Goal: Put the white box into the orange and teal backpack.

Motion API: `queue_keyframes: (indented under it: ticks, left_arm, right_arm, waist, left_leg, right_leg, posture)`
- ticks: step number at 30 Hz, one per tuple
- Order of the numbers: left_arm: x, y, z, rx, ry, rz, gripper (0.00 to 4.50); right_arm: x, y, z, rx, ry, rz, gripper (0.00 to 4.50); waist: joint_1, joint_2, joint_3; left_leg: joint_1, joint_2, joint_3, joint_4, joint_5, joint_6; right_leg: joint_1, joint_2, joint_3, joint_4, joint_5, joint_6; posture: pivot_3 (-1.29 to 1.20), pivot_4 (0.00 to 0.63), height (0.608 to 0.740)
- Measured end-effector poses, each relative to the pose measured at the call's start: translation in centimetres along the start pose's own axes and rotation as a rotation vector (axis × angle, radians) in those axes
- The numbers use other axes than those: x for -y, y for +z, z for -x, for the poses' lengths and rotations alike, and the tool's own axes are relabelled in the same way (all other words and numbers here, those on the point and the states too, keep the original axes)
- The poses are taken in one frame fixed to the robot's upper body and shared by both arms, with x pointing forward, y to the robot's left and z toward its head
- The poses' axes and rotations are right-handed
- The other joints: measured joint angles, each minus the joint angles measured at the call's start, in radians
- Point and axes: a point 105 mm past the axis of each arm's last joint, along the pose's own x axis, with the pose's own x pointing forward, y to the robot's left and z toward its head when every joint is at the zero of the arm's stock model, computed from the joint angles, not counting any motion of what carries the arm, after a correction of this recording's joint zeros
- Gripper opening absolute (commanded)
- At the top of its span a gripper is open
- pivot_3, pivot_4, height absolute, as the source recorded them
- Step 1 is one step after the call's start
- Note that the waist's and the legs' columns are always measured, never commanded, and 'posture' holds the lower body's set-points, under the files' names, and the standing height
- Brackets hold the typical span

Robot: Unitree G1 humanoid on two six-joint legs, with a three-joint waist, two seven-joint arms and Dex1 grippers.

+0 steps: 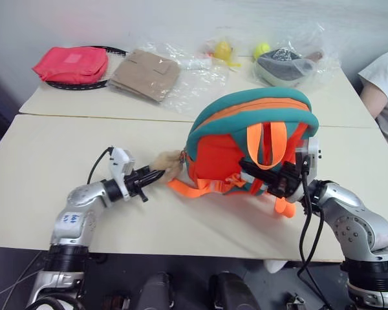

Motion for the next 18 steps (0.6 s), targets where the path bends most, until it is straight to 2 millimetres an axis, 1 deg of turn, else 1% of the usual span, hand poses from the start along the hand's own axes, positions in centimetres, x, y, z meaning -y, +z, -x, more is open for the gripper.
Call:
queue_keyframes:
  ticks: [2, 3, 4, 5, 6, 7, 8, 10, 12, 14, 15, 18]
  left_arm:
    - [0.3, 0.6, 2.3, -0.04, -0.039, -0.016, 2.51]
    - [0.1, 0.9, 3.5, -0.064, -0.039, -0.042, 2.89]
    - [-0.1, 1.0, 4.3, -0.085, -0.032, -0.061, 3.17]
    - [-0.5, 1.0, 5.2, -0.106, -0.016, -0.084, 3.46]
    - [-1.0, 1.2, 6.5, -0.125, 0.011, -0.119, 3.86]
    - [-1.3, 1.3, 7.1, -0.132, 0.028, -0.132, 4.17]
    - [-1.6, 1.3, 8.3, -0.15, 0.045, -0.156, 4.44]
    - [-1.9, 1.0, 10.3, -0.193, 0.077, -0.175, 4.44]
    - [-1.7, 0.5, 12.2, -0.222, 0.105, -0.189, 4.44]
    - [-1.3, -0.7, 13.8, -0.269, 0.135, -0.193, 4.44]
    - [-1.1, -1.2, 14.3, -0.284, 0.144, -0.2, 4.44]
    - [-0.8, -1.6, 15.0, -0.294, 0.179, -0.251, 4.44]
  right_arm:
    - [0.1, -0.5, 1.2, -0.049, 0.001, 0.041, 2.36]
    - [0.2, -0.8, 1.9, -0.081, -0.002, 0.054, 2.78]
    - [0.2, -1.0, 2.5, -0.113, 0.002, 0.069, 3.05]
    - [0.2, -1.3, 3.4, -0.157, 0.005, 0.089, 3.35]
    - [0.3, -1.5, 4.8, -0.219, 0.005, 0.116, 3.83]
    - [0.4, -1.6, 5.5, -0.247, 0.002, 0.128, 4.13]
    - [0.4, -1.5, 6.7, -0.282, 0.003, 0.152, 4.44]
    - [1.1, -1.5, 9.2, -0.353, -0.033, 0.171, 4.48]
    - [2.6, -1.5, 12.1, -0.411, -0.094, 0.205, 4.48]
    - [4.6, -0.9, 14.0, -0.405, -0.162, 0.28, 4.48]
    - [5.4, -0.6, 14.8, -0.398, -0.193, 0.304, 4.48]
    - [6.8, -0.3, 15.3, -0.399, -0.197, 0.376, 4.48]
  waist:
    - [0.001, 0.0, 0.0]
    - [0.002, 0.001, 0.0]
    - [0.002, 0.001, 0.001]
    - [0.003, 0.001, 0.001]
    - [0.003, 0.001, 0.001]
    - [0.003, 0.001, 0.001]
    - [0.004, 0.001, 0.001]
    - [0.004, 0.001, 0.001]
    - [0.003, 0.001, 0.001]
    - [-0.002, 0.001, 0.001]
    - [-0.003, 0.002, 0.001]
    - [-0.006, 0.003, 0.002]
  left_leg:
    - [0.0, 0.0, 0.0, -0.003, 0.0, 0.0]
    - [0.001, 0.0, 0.0, -0.003, 0.0, 0.0]
    - [0.0, 0.0, 0.0, -0.003, 0.0, 0.0]
    - [0.0, 0.0, 0.0, -0.003, 0.0, 0.0]
    - [0.0, 0.0, 0.0, -0.003, 0.0, 0.001]
    - [0.001, 0.0, 0.0, -0.003, 0.0, 0.001]
    - [0.001, 0.0, 0.0, -0.003, -0.001, 0.002]
    - [0.002, 0.0, 0.0, -0.004, -0.002, 0.003]
    - [0.003, 0.0, 0.001, -0.005, -0.002, 0.003]
    - [0.008, 0.0, 0.002, -0.005, -0.005, 0.005]
    - [0.01, 0.0, 0.003, -0.006, -0.006, 0.005]
    - [0.012, 0.001, 0.003, -0.006, -0.006, 0.005]
  right_leg:
    - [0.0, 0.0, 0.0, -0.001, 0.0, 0.0]
    - [0.0, 0.0, 0.0, -0.001, 0.0, 0.0]
    - [0.0, 0.0, 0.0, -0.002, 0.0, 0.0]
    - [0.0, 0.0, 0.0, -0.004, 0.0, 0.0]
    - [0.001, -0.001, 0.0, -0.006, 0.0, 0.0]
    - [0.001, -0.001, 0.0, -0.006, 0.0, 0.0]
    - [0.001, -0.001, 0.0, -0.006, 0.0, 0.0]
    - [0.003, -0.001, 0.0, -0.008, 0.0, 0.0]
    - [0.005, -0.001, 0.0, -0.011, 0.0, 0.0]
    - [0.008, -0.001, 0.0, -0.012, 0.0, 0.0]
    - [0.011, -0.001, 0.0, -0.013, 0.0, 0.0]
    - [0.011, -0.001, 0.0, -0.013, 0.0, -0.001]
  posture:
    - [0.0, 0.15, 0.74]
    - [0.0, 0.15, 0.74]
    - [0.0, 0.15, 0.74]
    - [0.0, 0.15, 0.74]
    - [0.0, 0.15, 0.74]
    - [0.0, 0.15, 0.74]
    - [0.0, 0.15, 0.74]
    - [0.0, 0.15, 0.74]
    - [0.0, 0.15, 0.74]
    - [0.0, 0.15, 0.74]
    - [0.0, 0.15, 0.74]
    - [0.0, 0.15, 0.74]
